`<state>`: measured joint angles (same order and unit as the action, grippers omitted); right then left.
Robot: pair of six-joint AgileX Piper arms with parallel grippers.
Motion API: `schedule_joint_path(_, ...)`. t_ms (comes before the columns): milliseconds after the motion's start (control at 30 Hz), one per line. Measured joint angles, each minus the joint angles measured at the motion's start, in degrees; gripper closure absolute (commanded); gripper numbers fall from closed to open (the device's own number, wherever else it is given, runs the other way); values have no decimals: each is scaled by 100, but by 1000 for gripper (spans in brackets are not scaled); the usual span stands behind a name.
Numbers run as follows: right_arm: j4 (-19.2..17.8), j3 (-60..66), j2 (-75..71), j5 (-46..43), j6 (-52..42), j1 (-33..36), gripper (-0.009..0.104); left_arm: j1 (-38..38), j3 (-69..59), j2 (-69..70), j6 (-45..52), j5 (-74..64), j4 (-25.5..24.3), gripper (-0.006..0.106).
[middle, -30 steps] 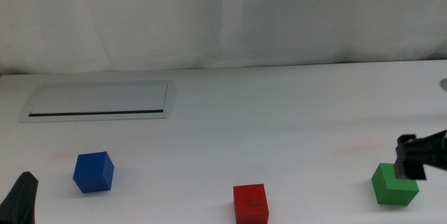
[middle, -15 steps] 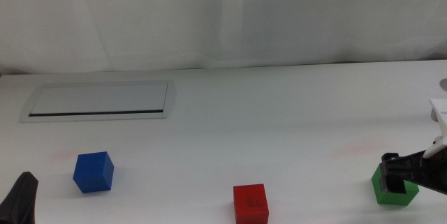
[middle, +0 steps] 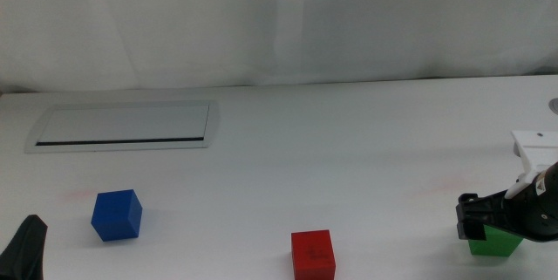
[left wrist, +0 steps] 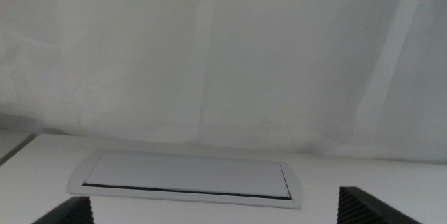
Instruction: Stack red cubes first, then green, then blue cubes in a specific spot.
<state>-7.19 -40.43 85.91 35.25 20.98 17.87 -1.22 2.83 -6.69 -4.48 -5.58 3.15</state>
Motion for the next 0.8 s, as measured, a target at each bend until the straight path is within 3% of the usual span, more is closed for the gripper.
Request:
schedule_joint_path(133,21,0,113,-95,0,0,2,0,0,0,0,0,0,14)
schedule_joint_path(267,21,0,211,-121,0,0,16,0,0,0,0,0,0,14)
schedule_joint_path(367,32,0,274,-140,0,0,38,0,0,0,0,0,0,14)
schedule_joint_path(533,16,0,299,-215,0,0,97,0,0,0,0,0,0,14)
schedule_joint_path(800,-34,-281,160,0,0,0,97,0,0,0,0,0,0,14)
